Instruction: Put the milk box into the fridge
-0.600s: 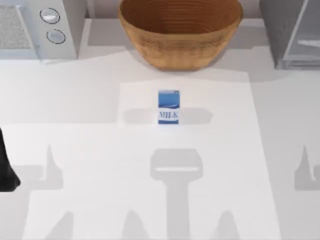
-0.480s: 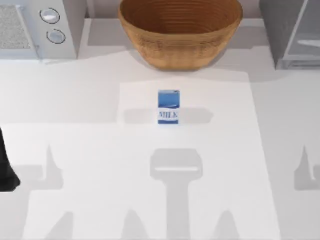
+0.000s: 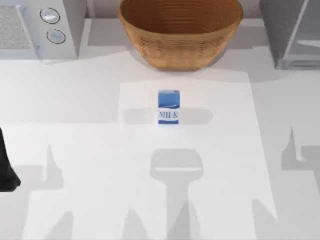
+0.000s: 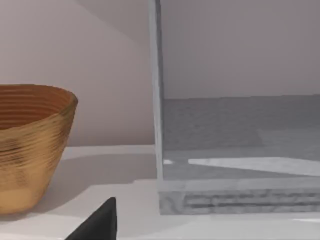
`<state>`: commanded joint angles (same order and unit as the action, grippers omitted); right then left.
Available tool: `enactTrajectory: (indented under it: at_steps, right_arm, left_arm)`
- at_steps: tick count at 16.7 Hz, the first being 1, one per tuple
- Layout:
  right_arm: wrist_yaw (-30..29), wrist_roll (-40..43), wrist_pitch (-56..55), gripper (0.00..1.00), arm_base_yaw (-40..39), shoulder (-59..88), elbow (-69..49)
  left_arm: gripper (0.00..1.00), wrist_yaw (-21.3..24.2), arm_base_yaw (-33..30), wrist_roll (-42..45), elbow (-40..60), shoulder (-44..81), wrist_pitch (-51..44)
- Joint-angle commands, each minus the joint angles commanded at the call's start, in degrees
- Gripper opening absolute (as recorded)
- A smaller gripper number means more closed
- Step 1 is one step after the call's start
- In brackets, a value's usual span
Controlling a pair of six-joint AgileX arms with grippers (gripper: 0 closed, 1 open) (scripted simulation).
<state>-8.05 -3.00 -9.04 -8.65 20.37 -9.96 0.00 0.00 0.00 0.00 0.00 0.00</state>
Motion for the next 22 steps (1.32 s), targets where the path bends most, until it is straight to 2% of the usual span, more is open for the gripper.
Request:
enactTrajectory:
  at_steps: [14,22]
  right_arm:
    - [-30.22,-9.0,-31.63,1.0,-30.01,78.67,-34.91]
    - [-42.42,-12.34,-43.9,1.0,-41.65,109.83,-48.47]
  left_arm:
    - [1.0,0.0,0.0,0.0,0.0,0.0,0.0]
    - [1.0,0.0,0.0,0.0,0.0,0.0,0.0]
